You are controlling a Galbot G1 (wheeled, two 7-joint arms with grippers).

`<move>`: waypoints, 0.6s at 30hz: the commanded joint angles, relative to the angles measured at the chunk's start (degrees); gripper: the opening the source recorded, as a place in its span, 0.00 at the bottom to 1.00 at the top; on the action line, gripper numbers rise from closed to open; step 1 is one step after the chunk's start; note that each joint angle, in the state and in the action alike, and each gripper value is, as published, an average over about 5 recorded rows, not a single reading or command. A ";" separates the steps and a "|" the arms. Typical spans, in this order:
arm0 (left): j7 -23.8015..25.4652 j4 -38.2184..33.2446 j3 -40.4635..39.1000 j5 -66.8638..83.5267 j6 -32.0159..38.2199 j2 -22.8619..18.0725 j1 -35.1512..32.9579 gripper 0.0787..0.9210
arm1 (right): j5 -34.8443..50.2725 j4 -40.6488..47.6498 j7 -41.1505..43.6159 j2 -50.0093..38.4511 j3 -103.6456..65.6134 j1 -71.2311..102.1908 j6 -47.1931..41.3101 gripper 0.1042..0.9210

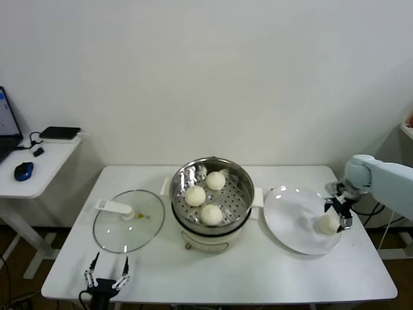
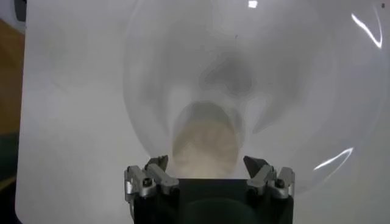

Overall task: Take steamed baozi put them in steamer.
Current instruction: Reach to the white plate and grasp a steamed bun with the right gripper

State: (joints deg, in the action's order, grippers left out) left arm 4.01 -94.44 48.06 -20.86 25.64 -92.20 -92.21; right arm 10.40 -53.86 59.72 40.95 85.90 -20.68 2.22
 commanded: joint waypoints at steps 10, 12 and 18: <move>-0.02 0.04 -0.02 -0.12 -0.12 -1.28 0.14 0.88 | -0.67 0.93 0.25 0.05 -1.43 1.49 -0.12 0.76; -0.02 -0.03 -0.07 -0.16 -0.14 -1.31 0.17 0.88 | -0.72 0.81 0.18 0.05 -1.45 1.46 -0.12 0.73; -0.05 -0.34 -0.10 -0.20 -0.21 -1.36 0.03 0.88 | -0.27 -0.99 0.12 -0.48 -0.71 -0.19 -0.40 0.64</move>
State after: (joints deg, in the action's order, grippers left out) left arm 3.98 -94.59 47.97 -21.02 25.51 -92.20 -92.11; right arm 9.88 -53.64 59.89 40.82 84.70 -19.70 1.95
